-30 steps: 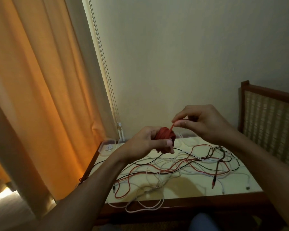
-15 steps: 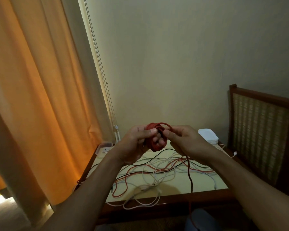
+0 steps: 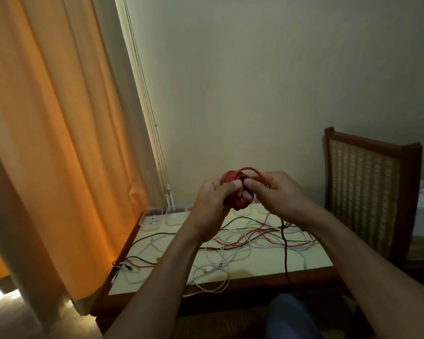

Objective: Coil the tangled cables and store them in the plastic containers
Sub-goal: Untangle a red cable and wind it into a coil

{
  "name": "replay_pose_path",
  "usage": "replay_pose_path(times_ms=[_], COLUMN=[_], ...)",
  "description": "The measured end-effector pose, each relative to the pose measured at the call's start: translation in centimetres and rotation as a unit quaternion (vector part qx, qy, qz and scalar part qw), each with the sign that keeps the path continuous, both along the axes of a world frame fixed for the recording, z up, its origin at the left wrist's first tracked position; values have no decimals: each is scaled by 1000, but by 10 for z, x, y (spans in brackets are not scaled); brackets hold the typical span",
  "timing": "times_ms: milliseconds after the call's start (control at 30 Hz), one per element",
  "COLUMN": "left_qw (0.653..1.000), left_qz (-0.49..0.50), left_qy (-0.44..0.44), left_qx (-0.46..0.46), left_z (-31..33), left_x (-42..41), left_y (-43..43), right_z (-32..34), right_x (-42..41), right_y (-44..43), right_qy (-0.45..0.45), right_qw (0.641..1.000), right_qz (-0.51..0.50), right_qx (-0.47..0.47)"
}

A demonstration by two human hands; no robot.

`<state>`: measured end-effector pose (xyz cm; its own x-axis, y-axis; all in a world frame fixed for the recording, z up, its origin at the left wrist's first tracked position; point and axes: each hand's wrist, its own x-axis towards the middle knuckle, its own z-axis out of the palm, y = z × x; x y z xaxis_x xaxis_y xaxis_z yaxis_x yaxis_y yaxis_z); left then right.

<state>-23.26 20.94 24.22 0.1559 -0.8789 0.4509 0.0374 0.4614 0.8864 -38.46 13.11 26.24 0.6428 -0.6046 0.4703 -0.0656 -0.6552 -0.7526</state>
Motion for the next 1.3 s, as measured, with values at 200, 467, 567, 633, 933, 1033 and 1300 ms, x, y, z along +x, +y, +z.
replay_pose_path(times_ms=[200,467,567,633,933,1033,1300], left_qw=[1000,997,995,997,996,994,993], left_qz=[15,16,25,33,72,80,109], left_qy=[-7,67,90,73,58,70,43], left_qx=[13,19,17,12,-11,-2,35], left_z=[8,8,5,4,7,8,9], left_x=[-11,-22,-25,-26,-31,-34,-22], left_y=[7,11,10,10,12,13,11], right_z=[5,3,-1,-1,6,4,1], right_x=[-11,-16,-13,-12,-16,-15,-15], right_y=[9,13,12,11,13,13,5], right_qy=[-10,-36,-35,-33,-33,-29,-54], right_qw=[1000,999,999,999,998,999,998], right_qz=[4,20,12,2,26,22,9], right_qx=[-3,27,14,15,47,36,39])
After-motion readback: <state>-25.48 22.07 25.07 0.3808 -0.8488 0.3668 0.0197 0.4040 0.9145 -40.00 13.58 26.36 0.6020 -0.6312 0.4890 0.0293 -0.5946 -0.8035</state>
